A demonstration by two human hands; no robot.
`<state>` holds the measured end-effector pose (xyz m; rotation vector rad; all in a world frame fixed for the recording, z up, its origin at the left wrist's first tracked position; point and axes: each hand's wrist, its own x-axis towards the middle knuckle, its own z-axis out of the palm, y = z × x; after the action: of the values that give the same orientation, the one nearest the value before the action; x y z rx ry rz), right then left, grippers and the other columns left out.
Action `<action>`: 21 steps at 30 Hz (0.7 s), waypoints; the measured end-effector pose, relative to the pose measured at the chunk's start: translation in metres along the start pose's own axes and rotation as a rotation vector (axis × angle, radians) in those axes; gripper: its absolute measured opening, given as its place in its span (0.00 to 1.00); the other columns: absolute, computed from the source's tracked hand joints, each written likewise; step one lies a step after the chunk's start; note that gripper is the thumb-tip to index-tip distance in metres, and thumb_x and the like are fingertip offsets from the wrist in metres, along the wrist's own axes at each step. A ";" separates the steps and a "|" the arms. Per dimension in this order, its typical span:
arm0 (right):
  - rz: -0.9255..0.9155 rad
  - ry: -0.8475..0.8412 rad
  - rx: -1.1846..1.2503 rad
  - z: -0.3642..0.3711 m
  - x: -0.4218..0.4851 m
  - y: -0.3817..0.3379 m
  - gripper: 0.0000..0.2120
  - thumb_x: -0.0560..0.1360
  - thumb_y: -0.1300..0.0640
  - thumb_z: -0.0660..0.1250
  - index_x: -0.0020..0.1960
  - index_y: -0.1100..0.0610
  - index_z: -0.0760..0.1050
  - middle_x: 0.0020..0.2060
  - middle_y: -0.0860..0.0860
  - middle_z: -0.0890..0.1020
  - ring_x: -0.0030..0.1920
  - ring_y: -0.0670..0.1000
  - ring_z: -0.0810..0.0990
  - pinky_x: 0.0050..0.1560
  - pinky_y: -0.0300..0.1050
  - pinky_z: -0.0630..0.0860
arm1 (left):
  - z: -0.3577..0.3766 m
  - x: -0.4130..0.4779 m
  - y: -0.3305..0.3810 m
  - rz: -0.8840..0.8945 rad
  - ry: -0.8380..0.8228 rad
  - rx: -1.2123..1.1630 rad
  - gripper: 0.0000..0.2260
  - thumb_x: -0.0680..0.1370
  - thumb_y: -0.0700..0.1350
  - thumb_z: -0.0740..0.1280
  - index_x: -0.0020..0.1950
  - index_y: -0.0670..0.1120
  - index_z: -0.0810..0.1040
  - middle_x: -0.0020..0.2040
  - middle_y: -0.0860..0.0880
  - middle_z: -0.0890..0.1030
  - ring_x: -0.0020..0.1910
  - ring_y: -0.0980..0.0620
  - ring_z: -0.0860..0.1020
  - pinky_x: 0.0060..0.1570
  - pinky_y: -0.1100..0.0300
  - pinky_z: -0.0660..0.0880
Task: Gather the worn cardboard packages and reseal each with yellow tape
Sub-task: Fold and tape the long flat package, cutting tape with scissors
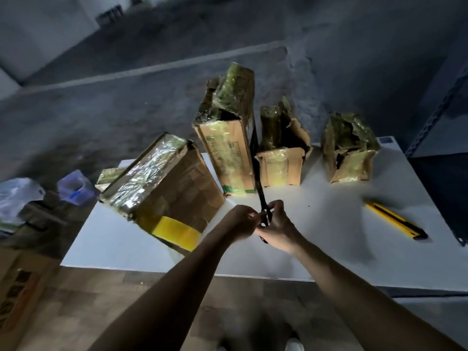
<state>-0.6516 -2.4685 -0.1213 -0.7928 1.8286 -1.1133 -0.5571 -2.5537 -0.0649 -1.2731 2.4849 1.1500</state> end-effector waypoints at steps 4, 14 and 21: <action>-0.090 -0.073 0.047 0.010 -0.017 -0.029 0.22 0.74 0.60 0.72 0.58 0.57 0.61 0.45 0.55 0.75 0.34 0.50 0.75 0.29 0.37 0.73 | -0.014 -0.017 -0.007 -0.026 0.144 -0.106 0.12 0.76 0.48 0.68 0.35 0.44 0.83 0.31 0.50 0.81 0.28 0.58 0.73 0.32 0.62 0.66; -0.350 -0.031 -0.141 0.050 -0.035 -0.075 0.16 0.73 0.59 0.66 0.60 0.49 0.78 0.37 0.48 0.76 0.39 0.46 0.76 0.40 0.36 0.70 | -0.053 -0.071 -0.027 -0.026 0.511 -0.152 0.09 0.74 0.46 0.70 0.37 0.41 0.80 0.33 0.46 0.82 0.28 0.56 0.75 0.23 0.66 0.64; -0.205 -0.066 0.222 0.081 -0.049 -0.098 0.17 0.77 0.64 0.67 0.63 0.50 0.77 0.41 0.59 0.85 0.35 0.56 0.84 0.29 0.44 0.78 | -0.089 -0.090 -0.046 0.061 0.469 -0.106 0.07 0.73 0.47 0.70 0.41 0.44 0.80 0.32 0.49 0.83 0.33 0.51 0.82 0.33 0.56 0.78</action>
<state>-0.5485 -2.4987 -0.0378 -0.8874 1.5623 -1.3768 -0.4458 -2.5726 0.0091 -1.6739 2.8320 1.1138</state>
